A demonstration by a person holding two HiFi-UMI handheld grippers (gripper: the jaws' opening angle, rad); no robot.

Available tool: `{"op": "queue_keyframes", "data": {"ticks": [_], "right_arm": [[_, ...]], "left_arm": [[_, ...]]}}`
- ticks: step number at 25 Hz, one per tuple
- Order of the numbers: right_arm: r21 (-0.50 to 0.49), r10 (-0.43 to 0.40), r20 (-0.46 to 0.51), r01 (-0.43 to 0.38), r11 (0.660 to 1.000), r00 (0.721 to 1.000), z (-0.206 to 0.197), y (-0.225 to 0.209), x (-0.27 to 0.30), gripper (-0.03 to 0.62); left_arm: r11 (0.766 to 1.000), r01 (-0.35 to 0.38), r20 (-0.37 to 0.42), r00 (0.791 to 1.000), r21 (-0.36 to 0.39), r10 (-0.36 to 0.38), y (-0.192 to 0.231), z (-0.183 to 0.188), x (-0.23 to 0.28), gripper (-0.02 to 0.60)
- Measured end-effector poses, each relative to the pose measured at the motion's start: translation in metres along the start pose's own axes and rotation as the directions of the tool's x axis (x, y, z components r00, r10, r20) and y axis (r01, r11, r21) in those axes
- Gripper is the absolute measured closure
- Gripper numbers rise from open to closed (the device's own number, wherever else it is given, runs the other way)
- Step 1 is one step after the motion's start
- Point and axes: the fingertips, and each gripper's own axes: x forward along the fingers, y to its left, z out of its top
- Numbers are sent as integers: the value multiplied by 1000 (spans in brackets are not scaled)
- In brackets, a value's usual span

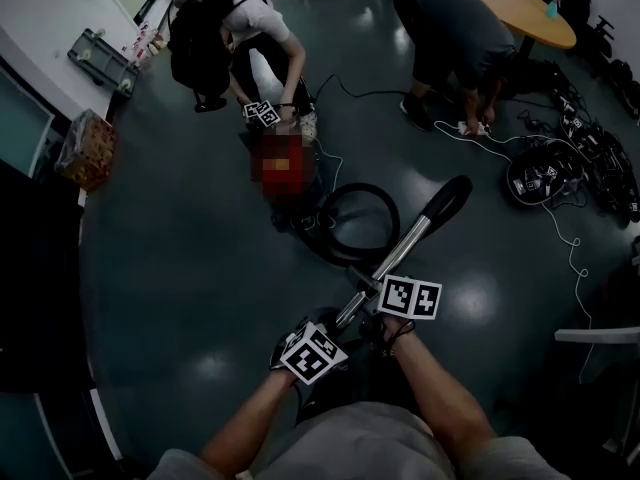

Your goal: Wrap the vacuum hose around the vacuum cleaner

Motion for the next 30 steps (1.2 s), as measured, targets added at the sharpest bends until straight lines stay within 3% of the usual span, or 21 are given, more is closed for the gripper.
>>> {"op": "queue_keyframes", "data": {"ticks": [6, 13, 18, 22, 27, 30], "right_arm": [[-32, -32, 14, 33, 999, 999, 36, -24, -3, 439], [-190, -61, -77, 46, 981, 995, 48, -33, 4, 442], [-304, -66, -150, 17, 952, 987, 57, -38, 5, 451], [-428, -71, -214, -28, 903, 974, 58, -44, 2, 456], [-573, -104, -283, -81, 815, 954, 57, -53, 3, 464], [-648, -144, -328, -112, 753, 934, 51, -59, 1, 465]], "left_arm": [[999, -23, -33, 999, -36, 21, 10, -18, -16, 256], [997, 13, -75, 997, -69, -18, 4, -23, -29, 247], [997, -13, -77, 997, -71, 8, 9, -14, -30, 248], [996, -79, -35, 996, -32, 78, 23, 18, -21, 260], [980, -161, 17, 987, 114, 160, 47, 79, -11, 281], [954, -198, 41, 980, 226, 194, 65, 110, -10, 281]]}}
